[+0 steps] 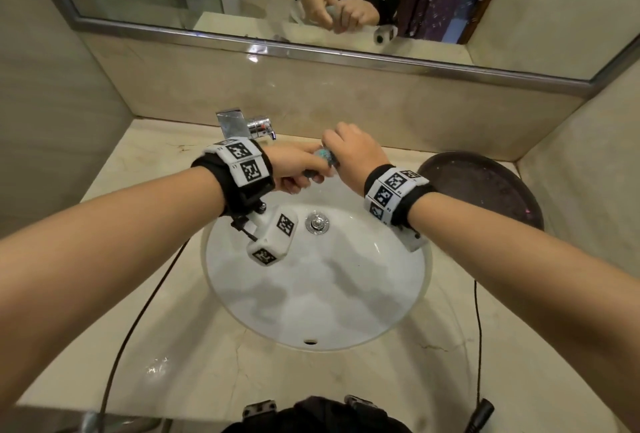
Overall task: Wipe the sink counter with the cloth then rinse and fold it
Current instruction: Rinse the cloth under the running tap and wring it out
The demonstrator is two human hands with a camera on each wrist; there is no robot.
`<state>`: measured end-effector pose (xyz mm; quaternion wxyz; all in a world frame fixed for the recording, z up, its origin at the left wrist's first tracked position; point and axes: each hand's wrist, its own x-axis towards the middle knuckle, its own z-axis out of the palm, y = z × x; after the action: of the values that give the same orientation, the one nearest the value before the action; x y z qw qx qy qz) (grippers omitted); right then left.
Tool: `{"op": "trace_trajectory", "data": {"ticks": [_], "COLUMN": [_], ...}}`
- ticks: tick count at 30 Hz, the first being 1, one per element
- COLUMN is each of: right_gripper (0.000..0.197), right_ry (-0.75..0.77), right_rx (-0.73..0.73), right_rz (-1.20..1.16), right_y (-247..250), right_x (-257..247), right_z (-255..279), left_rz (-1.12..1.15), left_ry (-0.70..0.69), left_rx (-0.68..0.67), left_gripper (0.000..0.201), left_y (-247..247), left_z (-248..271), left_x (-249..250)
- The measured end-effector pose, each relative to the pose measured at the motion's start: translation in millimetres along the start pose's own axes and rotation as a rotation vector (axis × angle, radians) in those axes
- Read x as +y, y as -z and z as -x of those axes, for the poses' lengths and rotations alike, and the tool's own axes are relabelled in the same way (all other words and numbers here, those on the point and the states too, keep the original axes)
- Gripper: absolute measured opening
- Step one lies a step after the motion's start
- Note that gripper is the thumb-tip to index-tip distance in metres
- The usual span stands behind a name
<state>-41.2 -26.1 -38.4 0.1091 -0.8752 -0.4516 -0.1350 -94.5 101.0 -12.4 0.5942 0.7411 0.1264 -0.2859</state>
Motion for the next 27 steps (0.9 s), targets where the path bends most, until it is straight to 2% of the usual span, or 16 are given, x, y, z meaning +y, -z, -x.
{"op": "trace_trajectory", "data": {"ticks": [2, 4, 5, 7, 9, 12, 15, 18, 23, 25, 27], "right_gripper": [0.010, 0.021, 0.024, 0.023, 0.022, 0.017, 0.029, 0.028, 0.016, 0.022, 0.026], "right_ry": [0.025, -0.049, -0.082, -0.152, -0.236, -0.417, -0.611, -0.765, -0.840, -0.855, -0.820], "right_rx": [-0.099, -0.316, -0.365, -0.415, -0.430, -0.512, -0.595, -0.628, -0.664, -0.663, -0.659], "right_rz": [0.077, 0.163, 0.199, 0.189, 0.134, -0.082, -0.393, -0.645, -0.882, -0.926, -0.867], "right_y": [9, 16, 17, 19, 15, 8, 0, -4, -4, -3, -3], "right_x": [-1, -5, -7, -13, -20, -24, -27, -30, -26, -22, -17], "right_z": [-5, -6, -5, -5, -8, -13, -14, -9, 3, 5, 6], "left_rz": [-0.342, -0.733, -0.891, -1.121, -1.292, -1.455, -1.592, -1.650, -1.658, -1.655, -1.640], "left_ry": [0.002, -0.028, -0.046, -0.074, -0.109, -0.176, -0.232, -0.268, -0.345, -0.365, -0.377], "left_rx": [0.131, 0.276, 0.325, 0.385, 0.456, 0.516, 0.486, 0.464, 0.456, 0.485, 0.508], "left_gripper": [0.008, 0.014, 0.019, 0.025, 0.022, 0.022, 0.019, 0.016, 0.017, 0.017, 0.017], "left_y": [-3, -5, -6, -6, -3, 1, 4, 7, 3, 0, -2], "left_z": [-1, -3, -3, -5, -8, -12, -15, -19, -26, -28, -30], "left_x": [2, 3, 4, 3, 0, -5, -11, -17, -21, -23, -24]}}
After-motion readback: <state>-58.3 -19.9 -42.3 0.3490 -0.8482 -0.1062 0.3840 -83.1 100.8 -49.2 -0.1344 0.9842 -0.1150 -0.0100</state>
